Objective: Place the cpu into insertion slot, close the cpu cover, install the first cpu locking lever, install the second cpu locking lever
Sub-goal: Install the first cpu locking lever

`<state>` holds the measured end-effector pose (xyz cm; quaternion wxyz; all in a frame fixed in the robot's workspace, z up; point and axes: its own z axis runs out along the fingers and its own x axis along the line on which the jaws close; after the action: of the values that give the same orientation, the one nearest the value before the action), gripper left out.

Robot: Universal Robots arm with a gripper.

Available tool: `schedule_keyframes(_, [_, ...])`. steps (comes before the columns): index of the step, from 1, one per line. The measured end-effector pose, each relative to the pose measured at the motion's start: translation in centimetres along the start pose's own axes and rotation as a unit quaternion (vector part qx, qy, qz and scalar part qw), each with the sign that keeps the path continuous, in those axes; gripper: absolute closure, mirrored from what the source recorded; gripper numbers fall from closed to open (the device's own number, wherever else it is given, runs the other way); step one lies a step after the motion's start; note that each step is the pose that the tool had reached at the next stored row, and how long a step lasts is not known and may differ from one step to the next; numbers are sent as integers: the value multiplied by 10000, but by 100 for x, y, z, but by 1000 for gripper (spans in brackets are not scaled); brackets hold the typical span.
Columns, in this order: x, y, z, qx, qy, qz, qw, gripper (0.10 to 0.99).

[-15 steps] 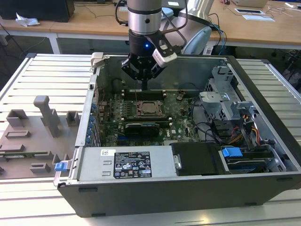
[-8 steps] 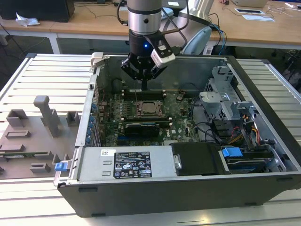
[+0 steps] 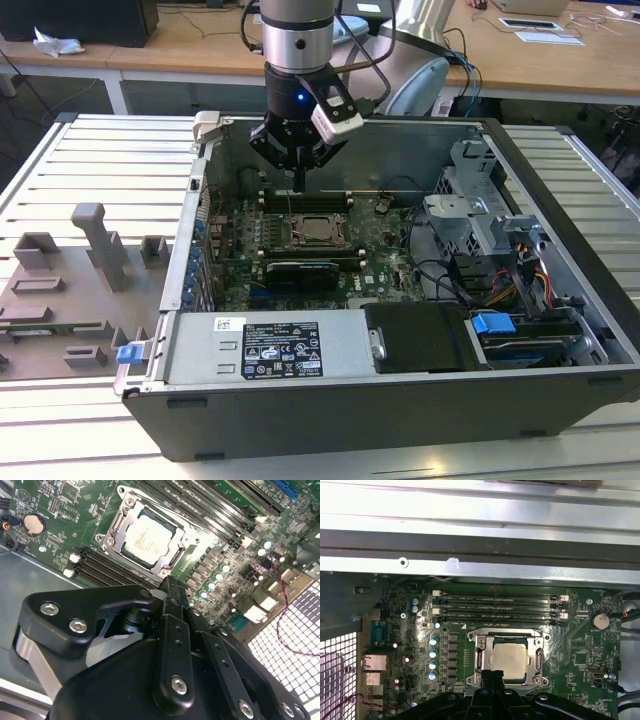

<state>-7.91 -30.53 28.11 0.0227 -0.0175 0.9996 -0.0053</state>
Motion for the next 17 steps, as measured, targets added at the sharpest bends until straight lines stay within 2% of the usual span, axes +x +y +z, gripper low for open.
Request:
schedule_keyframes(13, [-7, 199, -1, 0, 0, 0, 10000, 980])
schedule_keyframes(17, [25, 220, -1, 0, 0, 0, 10000, 980])
